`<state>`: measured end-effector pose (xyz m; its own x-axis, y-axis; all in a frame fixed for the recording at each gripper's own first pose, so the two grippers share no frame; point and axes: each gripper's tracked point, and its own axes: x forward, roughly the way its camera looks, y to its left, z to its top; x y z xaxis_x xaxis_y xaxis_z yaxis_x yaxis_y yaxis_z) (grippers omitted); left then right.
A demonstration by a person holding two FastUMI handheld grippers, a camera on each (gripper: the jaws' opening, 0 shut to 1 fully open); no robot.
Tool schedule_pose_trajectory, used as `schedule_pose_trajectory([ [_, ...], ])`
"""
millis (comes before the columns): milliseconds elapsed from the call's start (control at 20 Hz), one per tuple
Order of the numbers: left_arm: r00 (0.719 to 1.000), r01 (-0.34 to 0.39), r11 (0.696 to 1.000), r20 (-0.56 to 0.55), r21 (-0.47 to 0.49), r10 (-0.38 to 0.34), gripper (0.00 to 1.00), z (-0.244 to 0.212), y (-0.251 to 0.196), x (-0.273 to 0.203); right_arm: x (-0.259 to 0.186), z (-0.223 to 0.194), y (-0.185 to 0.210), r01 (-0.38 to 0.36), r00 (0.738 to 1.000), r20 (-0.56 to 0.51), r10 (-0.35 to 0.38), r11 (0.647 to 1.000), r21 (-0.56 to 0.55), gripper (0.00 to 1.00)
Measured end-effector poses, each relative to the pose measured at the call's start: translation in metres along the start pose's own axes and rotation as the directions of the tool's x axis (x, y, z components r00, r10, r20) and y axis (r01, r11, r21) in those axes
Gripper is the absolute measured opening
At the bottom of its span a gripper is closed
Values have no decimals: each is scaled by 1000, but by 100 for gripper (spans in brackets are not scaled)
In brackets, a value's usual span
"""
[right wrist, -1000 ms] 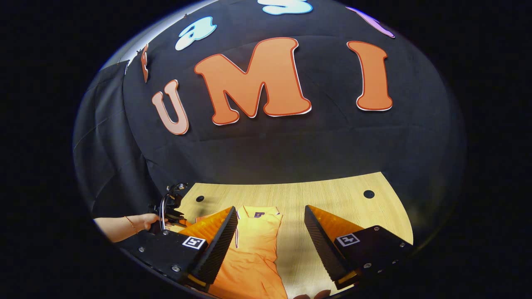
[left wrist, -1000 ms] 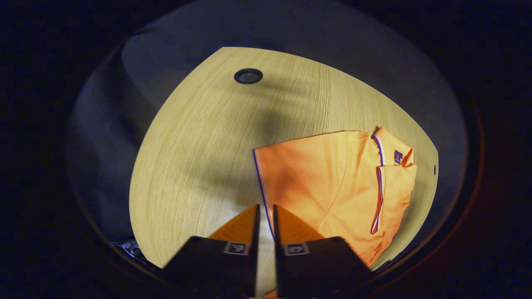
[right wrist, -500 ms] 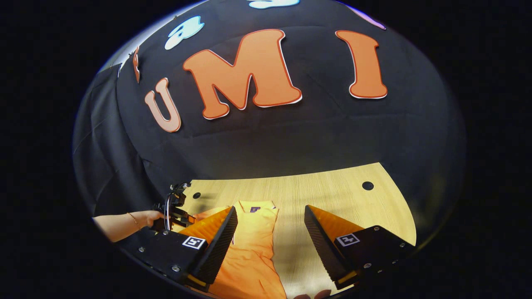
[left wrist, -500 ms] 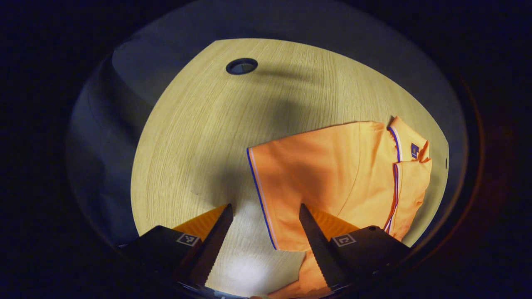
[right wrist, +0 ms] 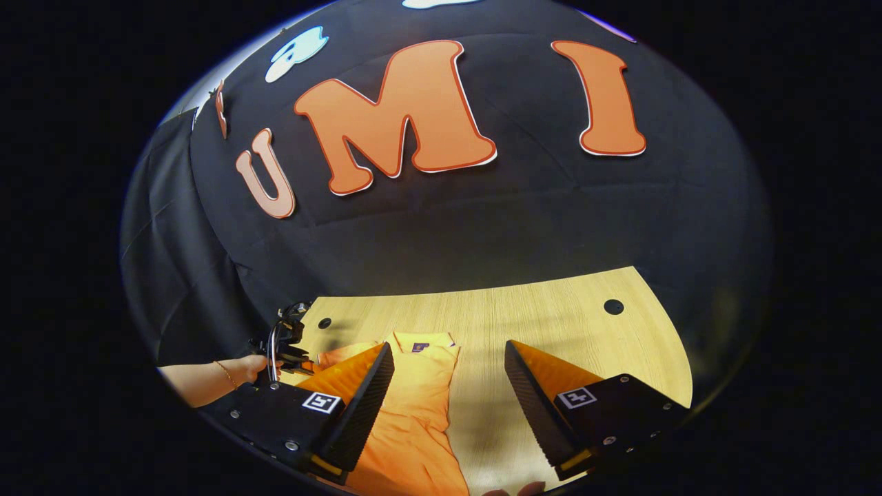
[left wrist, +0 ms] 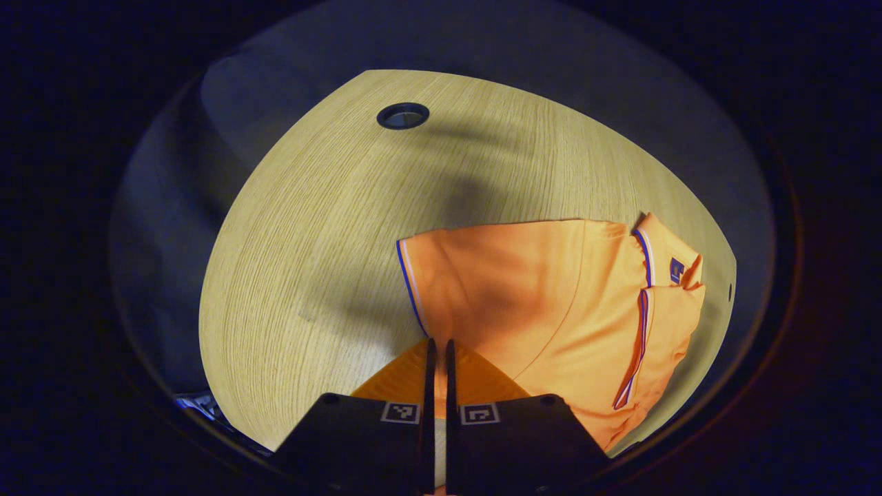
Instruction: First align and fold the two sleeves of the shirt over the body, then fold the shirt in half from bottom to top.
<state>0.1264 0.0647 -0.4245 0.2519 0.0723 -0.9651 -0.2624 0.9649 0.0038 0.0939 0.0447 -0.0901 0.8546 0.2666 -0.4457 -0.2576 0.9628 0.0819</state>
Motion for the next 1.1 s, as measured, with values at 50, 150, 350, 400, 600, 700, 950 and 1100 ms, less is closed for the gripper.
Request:
schedule_pose_trajectory([
  [50,1000,-2,1000,-9,19,2,5,-3,-2,-7,-1,2,-1,4,1000,8,-4,1000,-4,99],
  [150,1000,-2,1000,8,20,1,1,1,-5,-9,-1,7,-4,19,999,27,-18,1000,-12,99],
  [350,998,-19,995,58,98,13,1,12,-7,-37,-8,11,-3,16,999,49,-15,1000,-23,98],
  [400,998,-17,995,66,102,10,1,13,-11,-45,-9,12,-2,13,999,53,-12,1000,-25,98],
  [600,993,-40,985,116,168,21,1,19,-26,-70,-21,16,-2,11,997,78,-9,999,-30,98],
  [700,990,-60,976,135,210,32,1,20,-38,-80,-27,19,-4,13,996,92,-11,999,-32,98],
  [950,990,-30,967,139,254,-6,1,9,-86,-98,-47,21,-13,27,994,110,-22,999,-36,98],
  [1100,989,-25,951,143,310,-21,1,1,-117,-100,-58,17,-21,37,993,111,-34,999,-25,98],
])
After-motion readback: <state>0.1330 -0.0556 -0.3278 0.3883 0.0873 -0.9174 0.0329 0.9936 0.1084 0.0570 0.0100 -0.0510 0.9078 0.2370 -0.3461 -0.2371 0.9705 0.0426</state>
